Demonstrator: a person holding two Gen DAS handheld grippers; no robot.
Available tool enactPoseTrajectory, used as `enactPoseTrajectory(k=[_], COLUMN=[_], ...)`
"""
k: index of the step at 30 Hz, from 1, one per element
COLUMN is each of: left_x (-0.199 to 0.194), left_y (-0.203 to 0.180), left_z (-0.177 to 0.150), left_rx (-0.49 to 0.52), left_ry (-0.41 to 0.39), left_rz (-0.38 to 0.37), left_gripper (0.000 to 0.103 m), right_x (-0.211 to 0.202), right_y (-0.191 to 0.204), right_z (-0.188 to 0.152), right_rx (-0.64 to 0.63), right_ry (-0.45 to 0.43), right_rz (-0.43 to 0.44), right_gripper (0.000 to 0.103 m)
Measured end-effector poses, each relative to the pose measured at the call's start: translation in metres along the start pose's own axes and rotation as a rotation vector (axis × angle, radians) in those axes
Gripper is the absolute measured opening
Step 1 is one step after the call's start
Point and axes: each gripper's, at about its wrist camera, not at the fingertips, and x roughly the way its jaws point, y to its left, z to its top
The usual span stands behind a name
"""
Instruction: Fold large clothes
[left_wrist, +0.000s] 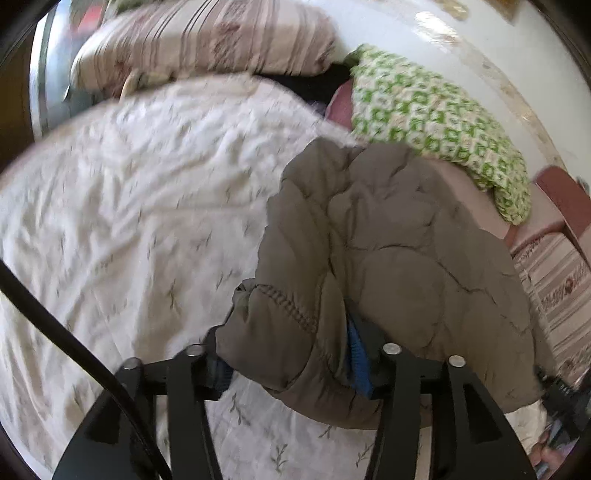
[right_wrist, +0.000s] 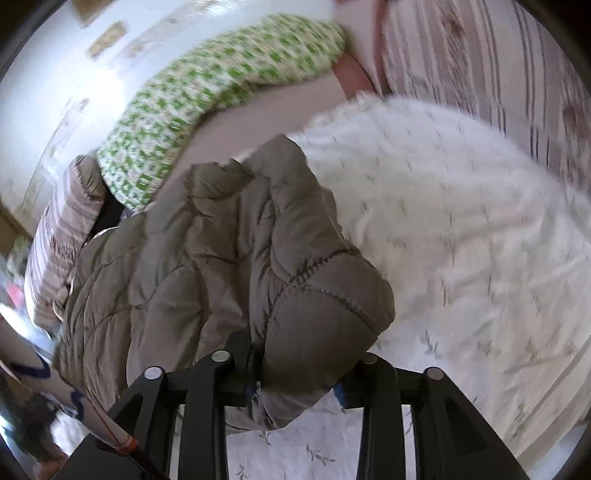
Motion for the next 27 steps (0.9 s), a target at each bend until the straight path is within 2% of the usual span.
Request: enactPoseTrajectory(k=[4, 9, 13, 16, 18, 20, 21, 24, 27], left_x=[0.001, -0.015, -0.032, -0.050, -0.062, -0.067, -0.068, -0.066, -0.044], left_y=[0.025, 0.051, 0.075, 0.078, 0.061, 0.035, 0.013, -0.038, -0.092], left_z=[-0.004, -0.010, -0.010, -0.005, -0.002, 0.002, 0.002, 0.003, 0.006], left_rx=[-0.115, -0.224, -0.329, -0.331, -0.261, -0.161, -0.082, 0.100, 0.276], left_ry=[0.039, 0.034, -0.028, -0.120, -0.190, -0.219, -0.236, -0.241, -0.176], left_rz=[-0.027, -0.068, -0.015, 0.048, 0.074, 0.074, 0.059, 0.013, -0.033], left_gripper=[0.071, 0.075, 0.075, 0.075, 0.075, 0.075, 0.075, 0.075, 0.075], right_x=[0.008, -0.005, -0.029, -0.054, -0.069, -0.076, -0.076, -0.066, -0.049], right_y=[-0.026, -0.054, -0.066, -0.070, -0.055, -0.024, -0.009, 0.044, 0.084], right_z=[0.002, -0.005, -0.009, -0.007, 0.000, 0.003, 0.001, -0.003, -0.003], right_rx=[0.136, 0.276, 0.294, 0.279, 0.187, 0.047, -0.014, -0.183, -0.299], right_ry=[0.071, 0.104, 0.049, -0.050, -0.132, -0.177, -0.183, -0.163, -0.154], right_rz=[0.078, 0.163, 0.142, 0.065, 0.030, 0.049, 0.063, 0.137, 0.122], right_gripper=[0.052, 0.063, 0.065, 0.066, 0.064, 0.049, 0.047, 0.039, 0.036])
